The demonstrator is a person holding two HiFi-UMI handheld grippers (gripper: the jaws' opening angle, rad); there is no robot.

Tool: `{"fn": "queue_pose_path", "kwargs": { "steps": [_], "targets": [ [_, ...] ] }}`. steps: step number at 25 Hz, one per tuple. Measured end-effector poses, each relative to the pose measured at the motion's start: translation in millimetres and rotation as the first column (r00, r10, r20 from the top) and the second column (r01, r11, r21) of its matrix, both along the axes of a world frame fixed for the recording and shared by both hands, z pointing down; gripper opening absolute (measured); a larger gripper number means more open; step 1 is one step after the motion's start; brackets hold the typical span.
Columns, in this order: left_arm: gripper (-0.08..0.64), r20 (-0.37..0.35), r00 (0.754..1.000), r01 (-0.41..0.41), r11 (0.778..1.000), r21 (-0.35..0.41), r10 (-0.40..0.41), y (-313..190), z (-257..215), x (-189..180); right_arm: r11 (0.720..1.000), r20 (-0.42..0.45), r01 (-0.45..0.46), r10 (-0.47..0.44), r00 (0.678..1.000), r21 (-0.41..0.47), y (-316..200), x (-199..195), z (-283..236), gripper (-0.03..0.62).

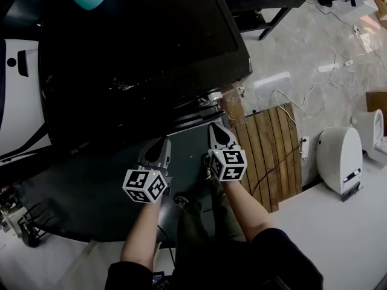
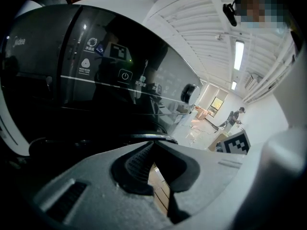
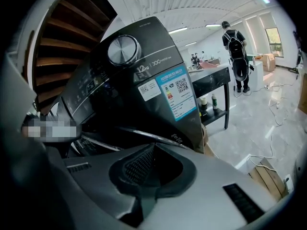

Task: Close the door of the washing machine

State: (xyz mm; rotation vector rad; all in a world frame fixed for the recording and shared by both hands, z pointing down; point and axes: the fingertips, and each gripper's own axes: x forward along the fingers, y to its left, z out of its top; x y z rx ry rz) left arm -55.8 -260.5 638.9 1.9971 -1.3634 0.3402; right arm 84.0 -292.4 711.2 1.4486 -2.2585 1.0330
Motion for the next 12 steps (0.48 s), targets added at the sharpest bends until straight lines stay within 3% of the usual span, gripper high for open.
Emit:
{"fn": "queue_pose_path", "kwargs": {
  "steps": [12],
  "targets": [
    [0.012,-0.018,1.000,0.020,1.000,0.024,-0.019,-5.1,1.7,-2.0,0.999,0.019,-0.030,0.030,0.999,0.027,-17.8,-6.0,0.4,0.001]
  ]
}}
